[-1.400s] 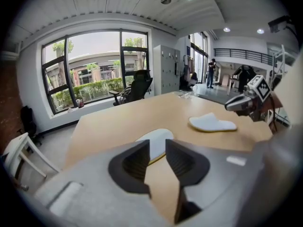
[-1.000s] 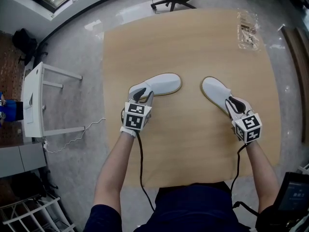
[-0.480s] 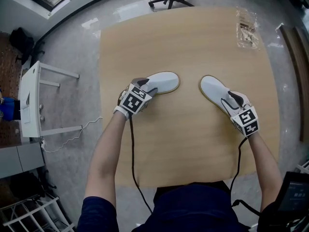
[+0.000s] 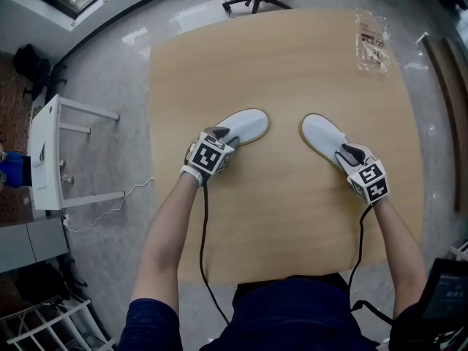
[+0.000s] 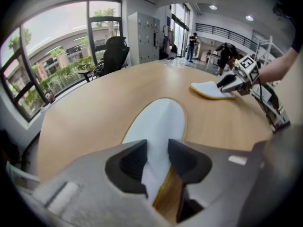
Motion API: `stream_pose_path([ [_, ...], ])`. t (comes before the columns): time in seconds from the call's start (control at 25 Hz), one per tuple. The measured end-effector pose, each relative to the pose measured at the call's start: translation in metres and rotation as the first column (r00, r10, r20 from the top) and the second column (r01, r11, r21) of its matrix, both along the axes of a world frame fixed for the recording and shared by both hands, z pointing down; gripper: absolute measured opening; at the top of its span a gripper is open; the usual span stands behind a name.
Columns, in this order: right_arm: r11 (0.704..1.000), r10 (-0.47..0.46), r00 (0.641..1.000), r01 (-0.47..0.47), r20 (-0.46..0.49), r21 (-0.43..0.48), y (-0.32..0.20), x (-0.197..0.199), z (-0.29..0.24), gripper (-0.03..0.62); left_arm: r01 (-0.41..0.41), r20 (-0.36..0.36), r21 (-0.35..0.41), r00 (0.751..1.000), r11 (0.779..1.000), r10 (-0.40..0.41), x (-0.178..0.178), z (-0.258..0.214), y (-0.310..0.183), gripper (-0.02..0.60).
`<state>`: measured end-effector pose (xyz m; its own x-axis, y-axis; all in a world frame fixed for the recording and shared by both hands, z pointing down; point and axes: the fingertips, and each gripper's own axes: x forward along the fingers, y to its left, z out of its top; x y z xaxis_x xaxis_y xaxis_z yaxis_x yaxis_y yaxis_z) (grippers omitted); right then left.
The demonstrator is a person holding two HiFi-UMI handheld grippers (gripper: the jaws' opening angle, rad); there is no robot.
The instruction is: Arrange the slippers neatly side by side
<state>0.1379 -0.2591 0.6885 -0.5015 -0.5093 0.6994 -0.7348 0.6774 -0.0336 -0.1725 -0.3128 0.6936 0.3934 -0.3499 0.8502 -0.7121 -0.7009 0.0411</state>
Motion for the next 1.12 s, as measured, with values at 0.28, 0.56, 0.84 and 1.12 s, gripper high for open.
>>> stream_pose_path([
  [0.28, 0.999, 0.043, 0.999, -0.043, -0.006, -0.011, 0.005, 0.001, 0.009, 0.121, 0.229, -0.095, -0.064, 0.968, 0.971, -0.234, 0.002, -0.001, 0.019, 0.144],
  [0.56, 0.994, 0.111, 0.994, -0.111, 0.005, -0.021, 0.013, -0.001, 0.017, 0.120, 0.347, -0.121, -0.071, 0.928, 0.935, -0.353, 0.012, 0.006, 0.042, 0.144],
  [0.84, 0.982, 0.184, 0.983, -0.182, 0.027, -0.043, 0.028, -0.001, 0.016, 0.120, 0.506, -0.178, -0.122, 0.835, 0.854, -0.520, 0.015, -0.001, 0.067, 0.138],
  [1.12, 0.973, 0.220, 0.974, -0.217, 0.044, -0.075, 0.047, -0.003, 0.023, 0.120, 0.622, -0.259, -0.213, 0.708, 0.754, -0.657, 0.026, 0.006, 0.098, 0.129],
])
